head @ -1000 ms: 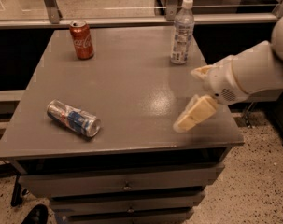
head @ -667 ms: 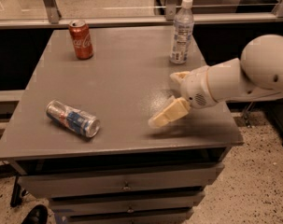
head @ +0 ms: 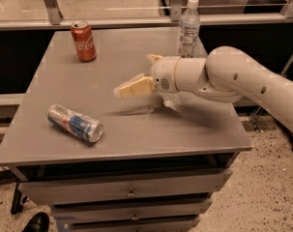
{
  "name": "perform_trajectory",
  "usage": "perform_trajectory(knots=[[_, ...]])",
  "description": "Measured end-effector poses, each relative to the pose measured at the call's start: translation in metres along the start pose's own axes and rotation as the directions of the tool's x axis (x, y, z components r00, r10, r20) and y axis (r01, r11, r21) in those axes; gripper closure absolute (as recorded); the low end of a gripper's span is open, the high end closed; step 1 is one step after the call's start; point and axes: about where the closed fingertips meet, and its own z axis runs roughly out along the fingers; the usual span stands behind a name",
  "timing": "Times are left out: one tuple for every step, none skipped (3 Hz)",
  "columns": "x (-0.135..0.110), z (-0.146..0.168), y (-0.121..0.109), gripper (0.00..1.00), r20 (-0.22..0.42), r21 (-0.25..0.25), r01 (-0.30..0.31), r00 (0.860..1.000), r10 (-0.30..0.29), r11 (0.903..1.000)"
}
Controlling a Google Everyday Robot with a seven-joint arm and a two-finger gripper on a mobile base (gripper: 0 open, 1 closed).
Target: Move coke can near redbull can
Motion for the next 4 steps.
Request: perform_trajectory(knots=[[0.0, 0.0, 0.0, 0.0, 0.0, 0.0, 0.0, 1.0, 0.0, 1.0], [-0.002, 0.016, 0.0, 0.0, 0.026, -0.018, 0.011, 1.0, -0.011, 0.9998], [-0.011, 0.052, -0.006, 0.0, 0.085, -0.026, 0.028, 0.996, -0.026, 0.9993], [-0.024, 0.093, -0.017, 0.0, 0.138, -0.024, 0.031, 0.99, -0.027, 0.9993]])
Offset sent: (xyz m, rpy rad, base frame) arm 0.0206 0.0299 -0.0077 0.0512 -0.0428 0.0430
